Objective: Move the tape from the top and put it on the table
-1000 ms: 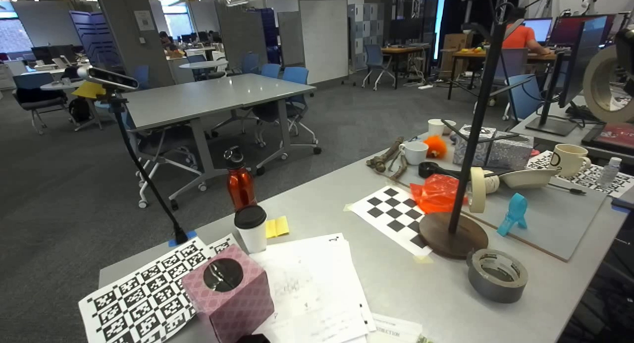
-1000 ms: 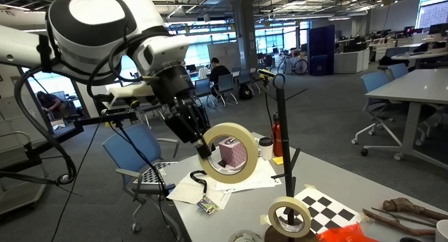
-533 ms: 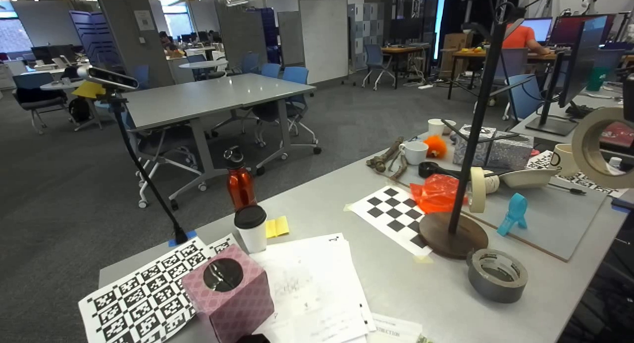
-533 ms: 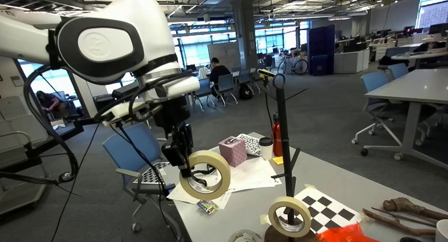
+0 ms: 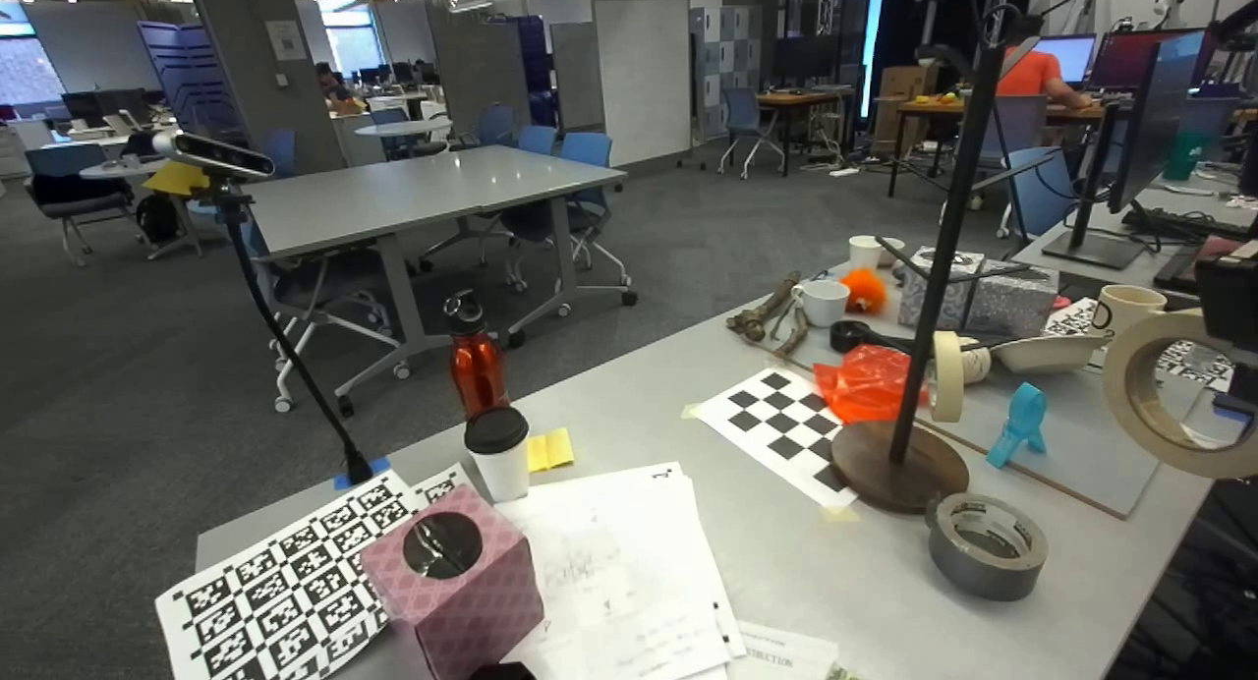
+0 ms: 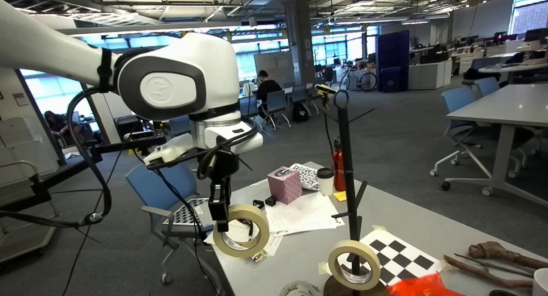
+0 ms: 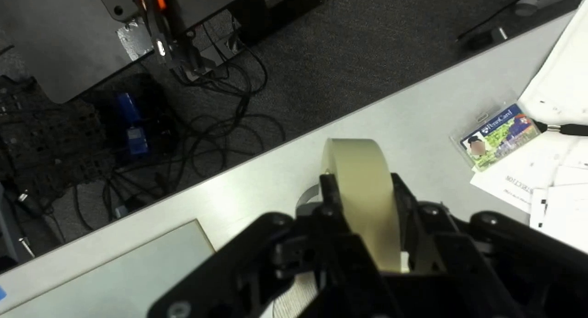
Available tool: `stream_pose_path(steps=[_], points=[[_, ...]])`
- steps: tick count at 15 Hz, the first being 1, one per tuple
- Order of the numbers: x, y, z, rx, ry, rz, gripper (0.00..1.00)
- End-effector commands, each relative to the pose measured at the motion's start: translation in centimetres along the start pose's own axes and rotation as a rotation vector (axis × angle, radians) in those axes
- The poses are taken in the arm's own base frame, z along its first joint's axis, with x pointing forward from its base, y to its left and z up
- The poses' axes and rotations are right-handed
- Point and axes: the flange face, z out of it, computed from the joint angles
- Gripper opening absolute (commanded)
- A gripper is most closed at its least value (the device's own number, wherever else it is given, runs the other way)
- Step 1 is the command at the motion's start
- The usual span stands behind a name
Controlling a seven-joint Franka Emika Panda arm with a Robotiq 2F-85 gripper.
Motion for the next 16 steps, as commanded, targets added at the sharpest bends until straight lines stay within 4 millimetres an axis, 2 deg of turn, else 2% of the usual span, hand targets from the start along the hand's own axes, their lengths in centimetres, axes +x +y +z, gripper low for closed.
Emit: stream_pose_path(steps=[1,9,16], points=[[2.0,-3.3,-0.1,0.012,-0.004,-0.058,0.07],[5.4,-8.3,1.9,0.011,0.037,-0.102,0.07],[6.4,-12.2,2.8,0.07,0.065,-0.123,0.07]])
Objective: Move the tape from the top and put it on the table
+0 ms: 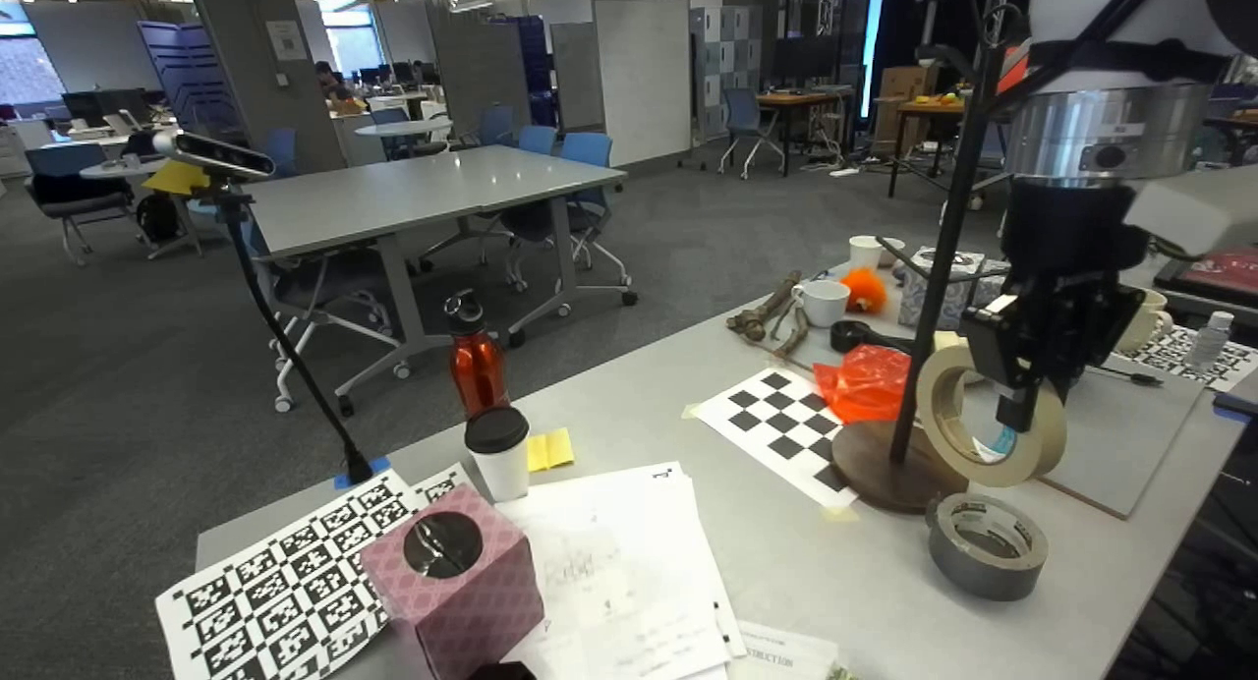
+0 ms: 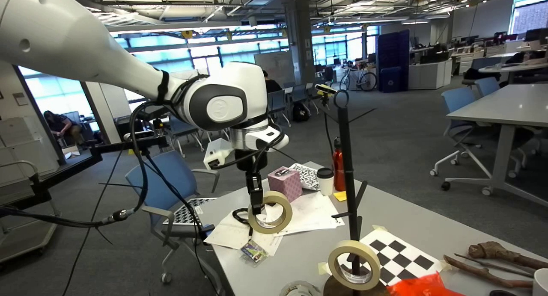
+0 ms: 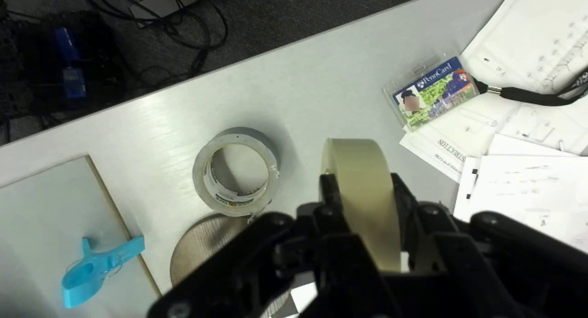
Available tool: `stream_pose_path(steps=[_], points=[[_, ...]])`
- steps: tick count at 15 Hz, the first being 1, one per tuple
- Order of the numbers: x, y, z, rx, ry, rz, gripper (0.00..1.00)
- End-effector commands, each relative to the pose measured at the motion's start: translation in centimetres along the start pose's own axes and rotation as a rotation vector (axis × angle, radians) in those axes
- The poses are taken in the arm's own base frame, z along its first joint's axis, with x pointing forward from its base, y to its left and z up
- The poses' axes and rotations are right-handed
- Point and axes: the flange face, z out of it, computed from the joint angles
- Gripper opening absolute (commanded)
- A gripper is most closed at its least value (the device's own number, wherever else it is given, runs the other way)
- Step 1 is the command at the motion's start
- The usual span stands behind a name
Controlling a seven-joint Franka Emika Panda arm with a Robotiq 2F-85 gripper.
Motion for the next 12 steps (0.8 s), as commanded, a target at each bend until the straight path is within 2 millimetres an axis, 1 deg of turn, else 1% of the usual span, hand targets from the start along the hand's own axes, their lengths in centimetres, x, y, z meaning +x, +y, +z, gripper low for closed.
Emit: stream_pose_path(steps=[1,4,6,7,9,12], points=[[0.9,-2.7,-0.2,0.05,0.012,-0.012,0.07],[0.7,-4.3,0.3,0.056,0.004,-0.033,0.07],[0.1,-5.1,0.2,0.065,-0.022,-0.065,0.07],[0.0,-3.9,0.8,0.033,-0.006,-0.042,0.29],[-0.3,-4.5,0.9,0.04,-0.012,-0.049,0.29],[-0.3,-4.6,0.9,0.041,-0.012,-0.051,0.29]])
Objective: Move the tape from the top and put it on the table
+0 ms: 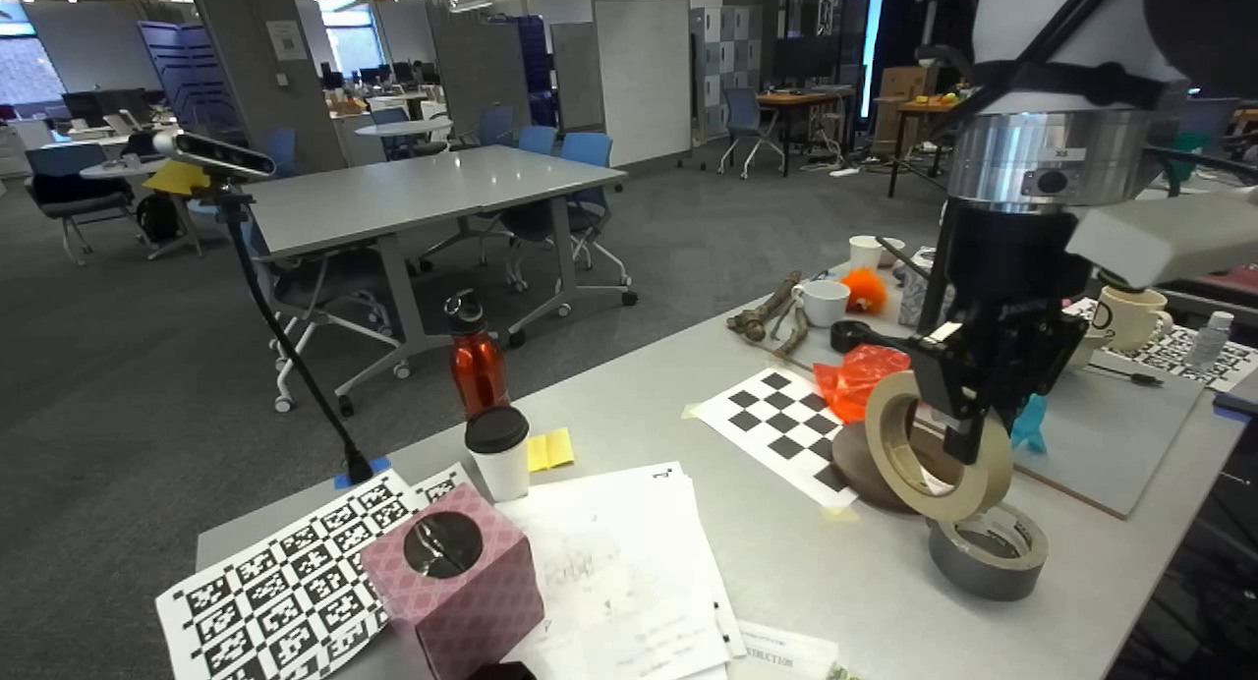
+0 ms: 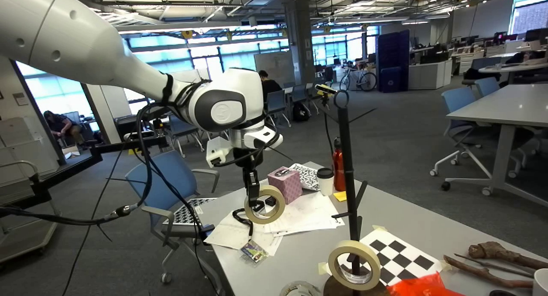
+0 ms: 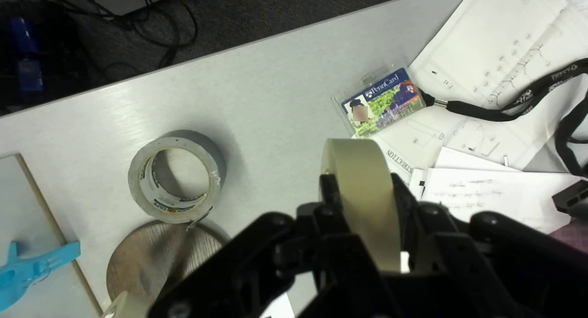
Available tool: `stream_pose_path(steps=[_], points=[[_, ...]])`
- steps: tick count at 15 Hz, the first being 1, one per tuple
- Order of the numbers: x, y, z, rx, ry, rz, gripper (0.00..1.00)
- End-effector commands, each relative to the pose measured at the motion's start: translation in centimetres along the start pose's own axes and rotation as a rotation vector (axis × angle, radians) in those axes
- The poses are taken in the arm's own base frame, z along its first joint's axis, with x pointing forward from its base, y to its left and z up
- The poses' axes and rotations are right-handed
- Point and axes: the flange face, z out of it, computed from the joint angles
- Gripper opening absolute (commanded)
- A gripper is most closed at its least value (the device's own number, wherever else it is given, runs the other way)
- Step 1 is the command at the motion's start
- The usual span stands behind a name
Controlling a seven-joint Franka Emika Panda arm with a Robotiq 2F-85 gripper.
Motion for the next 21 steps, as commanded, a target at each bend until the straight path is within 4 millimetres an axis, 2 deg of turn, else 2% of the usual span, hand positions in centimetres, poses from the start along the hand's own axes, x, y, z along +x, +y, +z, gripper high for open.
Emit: stream_pose_path(steps=[1,10,21], points=[[0.0,0.0,-0.1,0.0,-0.001,0.0,0.07],[2.0,-2.0,5.1,-0.005,0.0,-0.022,0.07],[6.6,-4.7,10.6,0.14,0.035,0.034,0.07]])
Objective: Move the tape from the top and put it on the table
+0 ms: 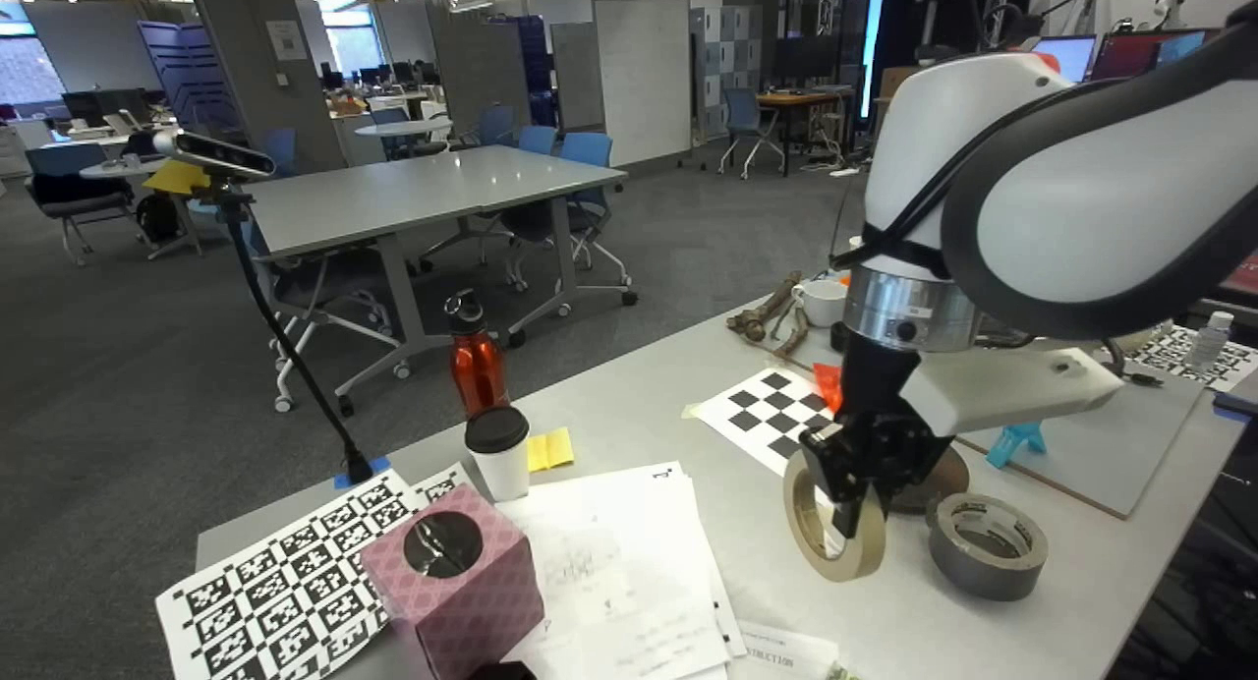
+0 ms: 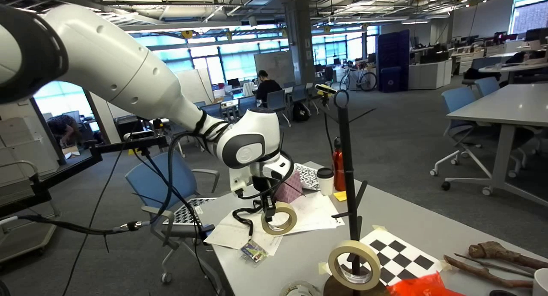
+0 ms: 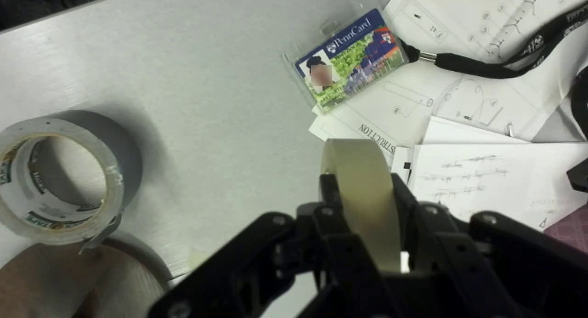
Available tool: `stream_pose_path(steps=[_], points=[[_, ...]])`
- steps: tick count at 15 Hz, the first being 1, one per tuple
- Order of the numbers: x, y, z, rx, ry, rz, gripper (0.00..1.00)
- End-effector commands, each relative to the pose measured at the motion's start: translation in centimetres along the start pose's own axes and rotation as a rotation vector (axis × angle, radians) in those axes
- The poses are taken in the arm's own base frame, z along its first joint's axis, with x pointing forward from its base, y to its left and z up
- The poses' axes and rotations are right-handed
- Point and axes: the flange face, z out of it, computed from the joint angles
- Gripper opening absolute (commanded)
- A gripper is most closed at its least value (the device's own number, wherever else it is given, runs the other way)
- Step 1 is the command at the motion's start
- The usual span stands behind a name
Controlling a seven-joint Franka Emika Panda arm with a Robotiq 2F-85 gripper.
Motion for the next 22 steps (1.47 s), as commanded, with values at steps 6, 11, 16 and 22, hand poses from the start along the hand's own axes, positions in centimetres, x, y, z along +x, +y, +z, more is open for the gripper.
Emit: stream_pose_path(steps=[6,11,16,22], points=[[3.8,-2.7,3.6,0.14,-0.017,0.033,0.07],[4.5,-2.0,5.8,0.127,-0.04,0.056,0.07],[4.4,-0.8,7.4,0.103,-0.061,0.069,0.07],[3.5,0.6,8.0,0.077,-0.074,0.08,0.55]])
